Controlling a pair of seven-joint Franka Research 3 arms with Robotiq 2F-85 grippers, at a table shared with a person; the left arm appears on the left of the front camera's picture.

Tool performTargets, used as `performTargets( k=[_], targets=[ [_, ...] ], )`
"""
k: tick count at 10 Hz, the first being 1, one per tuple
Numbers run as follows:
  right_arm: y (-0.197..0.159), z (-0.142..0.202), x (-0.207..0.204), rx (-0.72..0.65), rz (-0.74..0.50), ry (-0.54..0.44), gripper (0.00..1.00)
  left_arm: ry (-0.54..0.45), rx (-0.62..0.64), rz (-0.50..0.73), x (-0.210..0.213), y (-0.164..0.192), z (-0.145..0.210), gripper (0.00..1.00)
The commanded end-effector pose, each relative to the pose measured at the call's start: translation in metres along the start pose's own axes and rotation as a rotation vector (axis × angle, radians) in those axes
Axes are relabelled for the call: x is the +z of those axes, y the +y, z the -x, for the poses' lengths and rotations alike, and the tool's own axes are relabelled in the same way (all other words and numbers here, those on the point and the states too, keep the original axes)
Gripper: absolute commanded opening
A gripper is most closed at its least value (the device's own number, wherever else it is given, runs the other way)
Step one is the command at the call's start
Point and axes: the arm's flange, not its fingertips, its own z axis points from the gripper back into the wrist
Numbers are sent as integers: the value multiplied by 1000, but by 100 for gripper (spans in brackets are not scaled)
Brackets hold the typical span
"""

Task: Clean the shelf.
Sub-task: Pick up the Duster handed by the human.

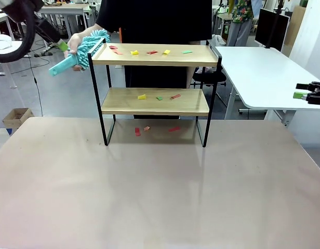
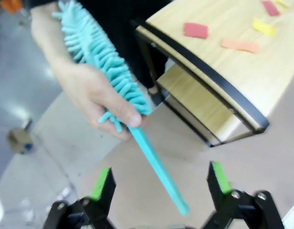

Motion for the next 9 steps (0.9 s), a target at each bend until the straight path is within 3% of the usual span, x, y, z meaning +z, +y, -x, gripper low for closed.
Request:
performTargets(
  k=[1, 9],
  targets=[
    [0, -3, -2, 5, -3, -2, 100, 89, 99, -67, -18, -5, 2, 100],
    [0, -3, -2, 5, -3, -2, 100, 102, 213, -45, -54, 1, 41, 100]
  ],
)
